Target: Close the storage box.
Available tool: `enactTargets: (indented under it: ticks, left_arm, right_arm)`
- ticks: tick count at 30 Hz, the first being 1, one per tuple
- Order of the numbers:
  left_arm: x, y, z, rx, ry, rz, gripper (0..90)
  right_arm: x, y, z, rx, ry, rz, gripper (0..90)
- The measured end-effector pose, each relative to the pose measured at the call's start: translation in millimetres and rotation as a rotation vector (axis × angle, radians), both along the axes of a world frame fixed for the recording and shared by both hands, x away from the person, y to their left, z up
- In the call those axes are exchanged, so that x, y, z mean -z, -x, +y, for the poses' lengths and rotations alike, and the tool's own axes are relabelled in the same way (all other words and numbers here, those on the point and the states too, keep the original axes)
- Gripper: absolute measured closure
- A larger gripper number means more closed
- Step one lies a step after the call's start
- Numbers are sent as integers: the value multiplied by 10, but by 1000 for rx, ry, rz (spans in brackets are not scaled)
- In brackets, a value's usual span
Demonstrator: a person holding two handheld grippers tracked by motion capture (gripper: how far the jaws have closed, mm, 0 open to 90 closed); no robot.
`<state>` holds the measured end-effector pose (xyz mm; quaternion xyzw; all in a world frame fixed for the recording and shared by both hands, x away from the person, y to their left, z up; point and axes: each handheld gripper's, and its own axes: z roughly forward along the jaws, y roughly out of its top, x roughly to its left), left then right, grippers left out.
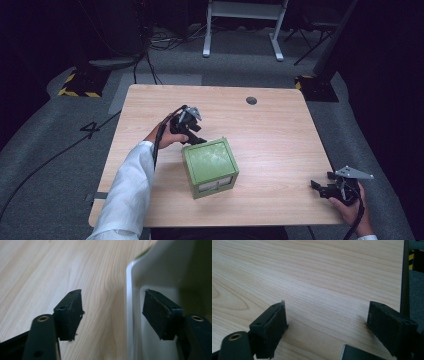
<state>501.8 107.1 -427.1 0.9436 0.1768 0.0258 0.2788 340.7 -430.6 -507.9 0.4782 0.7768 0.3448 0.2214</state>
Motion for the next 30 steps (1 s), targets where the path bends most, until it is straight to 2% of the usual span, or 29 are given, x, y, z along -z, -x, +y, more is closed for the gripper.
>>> enactTargets:
  ticks: [1,2,5,10,18,24,29,30]
  left_arm:
    - [29,1,-19,11,-29,0,351]
    - [50,-1,-29,10,-41,5,355]
    - [98,-24,-33,13,-34,39,350]
    - [114,-8,-20,27,-14,38,408]
    - [69,-35,110,-33,8,-22,443]
    - [51,-100,240,-87,23,-51,484]
    - [66,-146,311,-115,40,-57,517]
    - [65,-159,327,-113,31,-65,524]
  right_arm:
    - [0,0,0,0,0,0,162]
    - [0,0,0,0,0,0,162]
    - [0,0,1,0,0,0,162]
    - [0,0,0,0,0,0,162]
    - [0,1,1,0,0,0,162]
    - [0,0,1,0,0,0,162]
    - [0,0,1,1,0,0,162]
    - [0,0,1,1,0,0,162]
